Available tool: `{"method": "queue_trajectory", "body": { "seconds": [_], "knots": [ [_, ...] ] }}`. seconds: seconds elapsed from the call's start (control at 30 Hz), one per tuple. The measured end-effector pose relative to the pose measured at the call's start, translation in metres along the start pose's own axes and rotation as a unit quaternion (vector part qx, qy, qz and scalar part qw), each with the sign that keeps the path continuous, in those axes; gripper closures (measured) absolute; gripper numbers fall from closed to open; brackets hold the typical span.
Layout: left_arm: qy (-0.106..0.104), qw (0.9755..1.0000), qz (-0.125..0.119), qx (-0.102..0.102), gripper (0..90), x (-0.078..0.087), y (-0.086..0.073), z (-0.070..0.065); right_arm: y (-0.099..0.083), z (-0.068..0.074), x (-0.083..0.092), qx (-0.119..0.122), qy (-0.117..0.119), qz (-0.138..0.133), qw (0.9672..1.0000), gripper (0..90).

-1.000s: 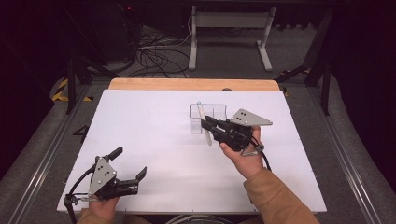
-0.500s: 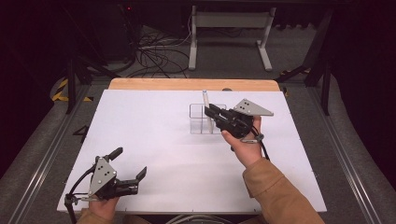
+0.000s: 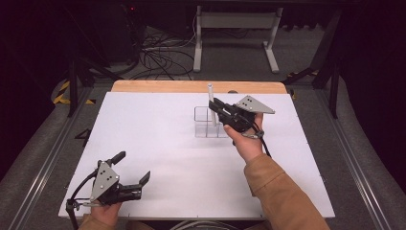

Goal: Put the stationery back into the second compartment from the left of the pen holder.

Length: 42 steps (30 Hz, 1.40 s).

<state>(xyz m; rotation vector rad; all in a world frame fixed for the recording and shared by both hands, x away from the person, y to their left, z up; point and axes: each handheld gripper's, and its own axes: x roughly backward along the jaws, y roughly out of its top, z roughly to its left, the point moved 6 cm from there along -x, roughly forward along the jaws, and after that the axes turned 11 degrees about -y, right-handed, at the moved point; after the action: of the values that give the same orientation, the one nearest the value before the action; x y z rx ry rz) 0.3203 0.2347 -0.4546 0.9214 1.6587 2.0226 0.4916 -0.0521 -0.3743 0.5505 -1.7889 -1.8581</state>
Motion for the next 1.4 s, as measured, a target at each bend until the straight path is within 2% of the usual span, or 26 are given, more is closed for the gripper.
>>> {"method": "queue_trajectory", "body": {
  "seconds": [0.23, 0.33, 0.5, 0.8, 1.0, 1.4],
  "knots": [
    [-0.001, 1.0000, 0.002, 0.000, 2.9, 0.000, 0.000, 0.000, -0.002, -0.008, -0.010, 0.014, -0.022, -0.017, 0.9995, 79.0],
    [0.000, 1.0000, 0.001, 0.001, 2.8, 0.000, 0.000, 0.000, -0.003, -0.008, -0.013, 0.036, -0.033, -0.023, 0.9985, 79.0],
    [-0.001, 1.0000, -0.001, 0.000, 2.9, 0.000, 0.000, 0.000, -0.004, -0.010, -0.020, 0.039, -0.044, -0.028, 0.9979, 79.0],
    [-0.002, 1.0000, 0.000, 0.001, 2.9, 0.000, 0.000, 0.000, -0.010, -0.021, -0.028, 0.025, -0.064, -0.015, 0.9975, 79.0],
    [-0.001, 1.0000, 0.001, 0.000, 2.9, 0.000, 0.000, 0.000, -0.012, -0.021, -0.030, 0.015, -0.063, -0.011, 0.9978, 79.0],
    [-0.002, 1.0000, -0.001, 0.001, 2.9, 0.001, 0.000, 0.000, -0.026, -0.025, -0.038, 0.001, -0.066, 0.015, 0.9977, 79.0]
  ]
}}
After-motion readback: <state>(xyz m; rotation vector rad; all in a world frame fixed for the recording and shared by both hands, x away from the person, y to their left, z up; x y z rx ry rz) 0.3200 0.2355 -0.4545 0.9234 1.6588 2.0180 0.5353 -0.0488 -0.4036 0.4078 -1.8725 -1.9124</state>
